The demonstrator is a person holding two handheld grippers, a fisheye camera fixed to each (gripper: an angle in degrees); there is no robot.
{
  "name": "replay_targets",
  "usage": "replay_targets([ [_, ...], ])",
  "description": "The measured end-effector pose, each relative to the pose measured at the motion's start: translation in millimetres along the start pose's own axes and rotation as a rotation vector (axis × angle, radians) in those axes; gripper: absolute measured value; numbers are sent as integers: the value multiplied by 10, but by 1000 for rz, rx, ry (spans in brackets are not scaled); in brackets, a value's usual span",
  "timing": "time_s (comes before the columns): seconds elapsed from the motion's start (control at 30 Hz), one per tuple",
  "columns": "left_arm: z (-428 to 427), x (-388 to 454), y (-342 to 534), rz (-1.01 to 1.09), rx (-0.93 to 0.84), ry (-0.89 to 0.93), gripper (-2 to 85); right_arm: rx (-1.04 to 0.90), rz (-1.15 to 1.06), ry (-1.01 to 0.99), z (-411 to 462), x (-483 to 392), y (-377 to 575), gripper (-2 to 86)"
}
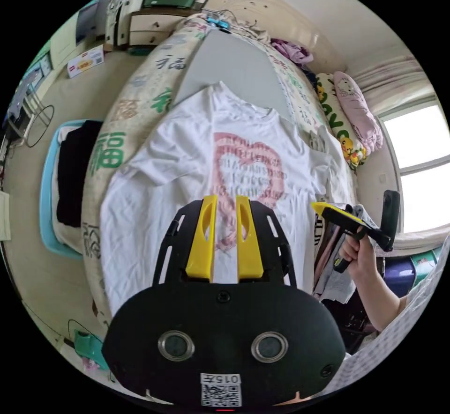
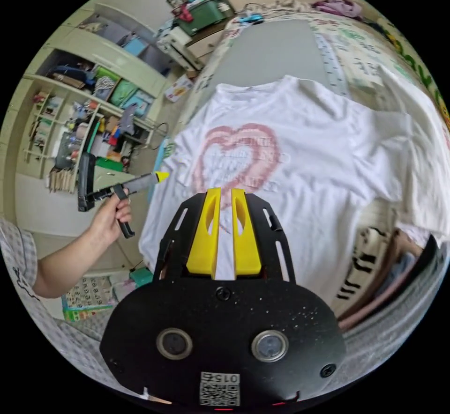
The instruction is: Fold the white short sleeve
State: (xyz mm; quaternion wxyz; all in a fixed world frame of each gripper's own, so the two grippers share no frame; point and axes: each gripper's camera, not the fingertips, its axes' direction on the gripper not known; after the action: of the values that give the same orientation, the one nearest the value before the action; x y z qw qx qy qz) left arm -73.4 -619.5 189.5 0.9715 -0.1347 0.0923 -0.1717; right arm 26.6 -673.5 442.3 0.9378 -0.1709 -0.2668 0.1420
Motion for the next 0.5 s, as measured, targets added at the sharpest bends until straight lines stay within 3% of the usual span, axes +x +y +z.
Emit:
replay_targets([
  [0.1,-118,-327,21,-16,16,-8,72,-88,-37,-50,502,-154,-341,58],
  [0.33,59,-551,-283,238,-21,-33,91,-233,60,24,1371,-163,-695,63],
  [0.5,187,-816,-432,183,-85,-61,89,-266,82,96,1736,-151,-796,64],
])
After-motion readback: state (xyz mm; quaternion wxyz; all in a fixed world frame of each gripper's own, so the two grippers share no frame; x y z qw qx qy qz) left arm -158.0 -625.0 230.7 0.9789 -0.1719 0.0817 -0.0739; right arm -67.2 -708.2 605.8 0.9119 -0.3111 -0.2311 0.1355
